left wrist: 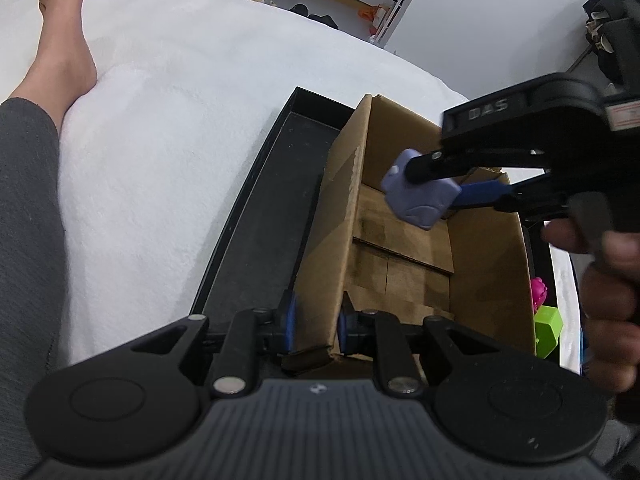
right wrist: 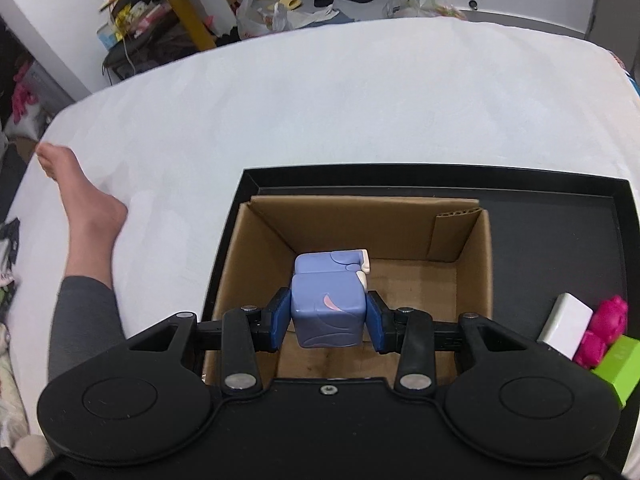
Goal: Organize rigid objects
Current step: 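Lower the lavender cube into the box and open the right tool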
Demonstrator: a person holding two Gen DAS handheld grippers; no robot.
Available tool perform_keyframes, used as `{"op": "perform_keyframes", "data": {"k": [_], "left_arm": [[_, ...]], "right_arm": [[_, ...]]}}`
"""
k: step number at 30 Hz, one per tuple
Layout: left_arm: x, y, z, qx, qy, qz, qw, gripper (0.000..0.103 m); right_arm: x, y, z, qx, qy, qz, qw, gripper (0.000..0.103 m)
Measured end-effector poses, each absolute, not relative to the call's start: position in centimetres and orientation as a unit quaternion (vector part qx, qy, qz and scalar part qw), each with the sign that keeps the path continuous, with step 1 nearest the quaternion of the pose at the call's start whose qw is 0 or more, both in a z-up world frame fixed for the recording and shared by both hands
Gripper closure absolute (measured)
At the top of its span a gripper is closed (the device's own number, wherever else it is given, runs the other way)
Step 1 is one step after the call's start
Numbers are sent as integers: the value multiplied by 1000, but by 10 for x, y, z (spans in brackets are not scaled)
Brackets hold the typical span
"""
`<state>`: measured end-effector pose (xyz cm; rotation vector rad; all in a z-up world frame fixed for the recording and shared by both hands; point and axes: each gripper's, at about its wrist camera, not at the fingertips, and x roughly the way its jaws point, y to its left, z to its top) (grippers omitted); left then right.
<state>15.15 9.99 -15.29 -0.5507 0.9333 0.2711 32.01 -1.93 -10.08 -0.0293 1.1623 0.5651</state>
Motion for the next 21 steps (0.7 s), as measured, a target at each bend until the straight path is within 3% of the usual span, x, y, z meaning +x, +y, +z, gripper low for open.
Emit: {"op": "perform_keyframes", "data": {"k": [21], "left_arm": [[150,99,-154,-269,441,131,846,84]], "right_arm": [[322,-11,-134,-58,557,266,785,64]]}}
